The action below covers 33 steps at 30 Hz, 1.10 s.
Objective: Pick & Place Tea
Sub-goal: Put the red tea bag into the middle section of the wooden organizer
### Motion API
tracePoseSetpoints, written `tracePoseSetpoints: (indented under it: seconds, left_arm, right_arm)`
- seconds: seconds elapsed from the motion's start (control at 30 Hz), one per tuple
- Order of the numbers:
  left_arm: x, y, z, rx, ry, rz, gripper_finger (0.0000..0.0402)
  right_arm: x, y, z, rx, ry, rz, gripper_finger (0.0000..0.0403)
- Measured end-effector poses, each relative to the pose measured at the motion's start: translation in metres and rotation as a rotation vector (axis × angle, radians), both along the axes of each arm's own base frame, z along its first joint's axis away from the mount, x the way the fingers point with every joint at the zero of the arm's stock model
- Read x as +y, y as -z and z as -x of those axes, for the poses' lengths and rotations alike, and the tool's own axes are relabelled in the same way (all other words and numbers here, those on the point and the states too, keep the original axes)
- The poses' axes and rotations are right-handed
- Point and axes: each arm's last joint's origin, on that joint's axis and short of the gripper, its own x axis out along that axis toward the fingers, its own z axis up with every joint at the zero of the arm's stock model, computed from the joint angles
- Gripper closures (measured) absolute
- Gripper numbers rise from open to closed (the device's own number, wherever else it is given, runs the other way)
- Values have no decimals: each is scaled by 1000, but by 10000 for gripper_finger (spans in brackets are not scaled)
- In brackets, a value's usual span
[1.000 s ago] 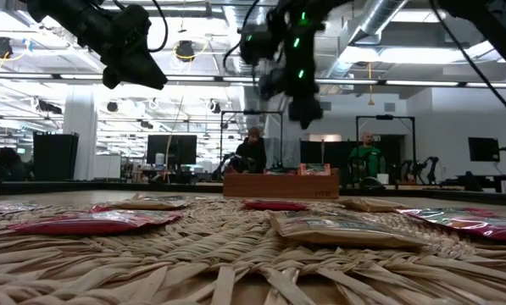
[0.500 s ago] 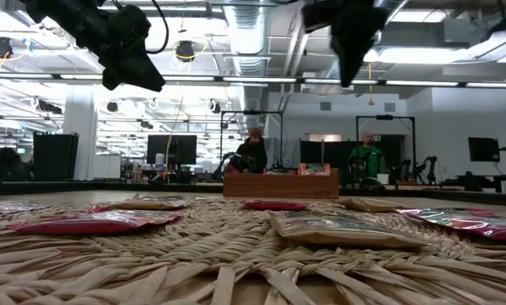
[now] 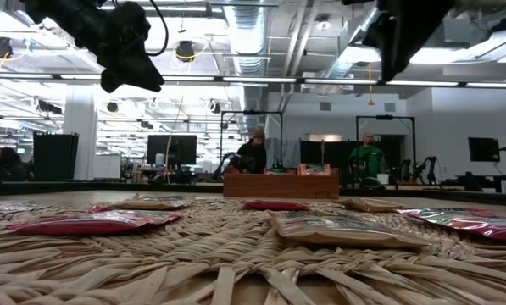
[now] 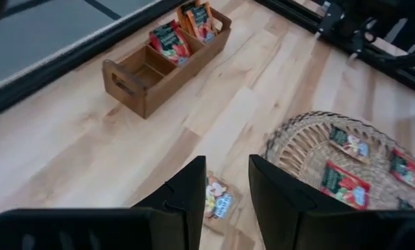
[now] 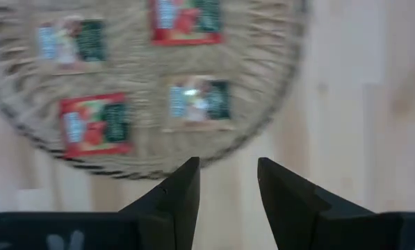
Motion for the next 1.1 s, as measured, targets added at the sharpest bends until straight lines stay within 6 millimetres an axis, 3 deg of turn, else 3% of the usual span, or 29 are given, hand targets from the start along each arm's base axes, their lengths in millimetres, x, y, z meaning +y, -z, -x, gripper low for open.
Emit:
tracePoseSetpoints:
  seconds: [0.2, 0.37, 0.73, 0.9, 1.1]
  left_arm:
    - [0, 0, 0, -13, -18, 35, 301]
    - [0, 1, 1, -9, -32, 61, 301]
    - [-3, 12, 8, 124, -53, 110, 301]
    - [-3, 12, 8, 130, -37, 87, 301]
    - [-3, 13, 8, 144, -11, 72, 301]
  right_arm:
    - [36, 21, -3, 15, -115, -51, 265]
    - [53, 41, -13, 28, -164, -42, 256]
    - [72, 91, -37, 149, -172, -191, 212]
    - [79, 114, -43, 205, -108, -211, 210]
    - [72, 128, -50, 242, -3, -212, 226]
